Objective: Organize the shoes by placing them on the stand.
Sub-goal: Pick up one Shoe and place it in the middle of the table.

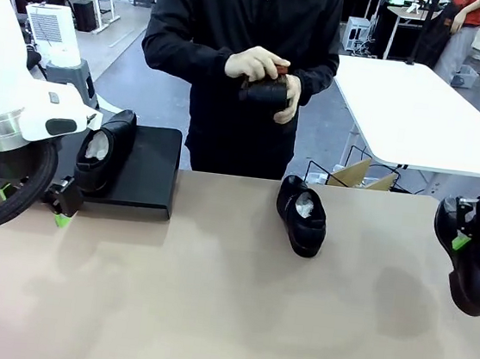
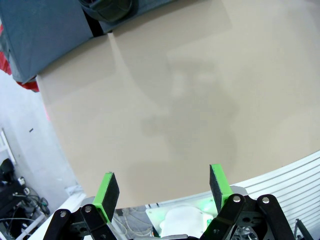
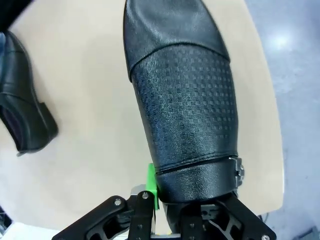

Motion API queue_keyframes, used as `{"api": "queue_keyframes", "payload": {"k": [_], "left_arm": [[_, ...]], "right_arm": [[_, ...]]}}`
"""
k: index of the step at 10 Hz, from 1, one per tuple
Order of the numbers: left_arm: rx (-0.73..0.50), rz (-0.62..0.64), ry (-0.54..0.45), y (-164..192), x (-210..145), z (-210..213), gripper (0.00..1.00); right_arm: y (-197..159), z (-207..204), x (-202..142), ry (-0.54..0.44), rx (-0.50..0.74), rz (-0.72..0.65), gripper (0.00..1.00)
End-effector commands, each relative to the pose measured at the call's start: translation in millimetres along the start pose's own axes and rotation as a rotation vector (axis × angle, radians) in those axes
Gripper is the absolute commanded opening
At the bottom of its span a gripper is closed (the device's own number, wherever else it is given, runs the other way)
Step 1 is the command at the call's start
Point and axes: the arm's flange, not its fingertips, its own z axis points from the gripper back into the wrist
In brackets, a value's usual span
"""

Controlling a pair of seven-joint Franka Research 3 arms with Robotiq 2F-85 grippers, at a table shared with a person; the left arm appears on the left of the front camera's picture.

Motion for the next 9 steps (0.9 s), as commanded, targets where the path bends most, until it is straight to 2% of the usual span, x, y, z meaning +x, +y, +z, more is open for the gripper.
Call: {"api": "queue_keyframes", "payload": {"k": [1,3,4,5,7,8,9], "left_arm": [[-0.014,0.014,-0.011,-0.2,-0.1,-0.4,0.94],[-0.014,0.014,-0.011,-0.2,-0.1,-0.4,0.94],[-0.014,0.014,-0.011,-0.2,-0.1,-0.4,0.94],[-0.014,0.014,-0.011,-0.2,-0.1,-0.4,0.94],[-0.014,0.014,-0.011,-0.2,-0.1,-0.4,0.94],[-0.014,0.014,-0.011,-0.2,-0.1,-0.4,0.94],[-0.014,0.014,-0.011,-0.2,-0.1,-0.4,0.94]], "right_arm": [[31.2,52.1,-53.3,-0.095,0.062,0.028,0.0],[66.5,70.5,-103.4,-0.095,0.062,0.046,0.0],[79.4,69.0,-122.9,-0.067,0.023,0.065,0.0],[50.8,66.2,-74.4,-0.096,0.03,0.071,0.0],[50.8,66.2,-74.4,-0.096,0.03,0.071,0.0],[64.4,71.5,-104.8,-0.086,0.018,0.076,0.0],[84.2,65.9,-121.4,-0.117,-0.005,0.106,0.0]]}}
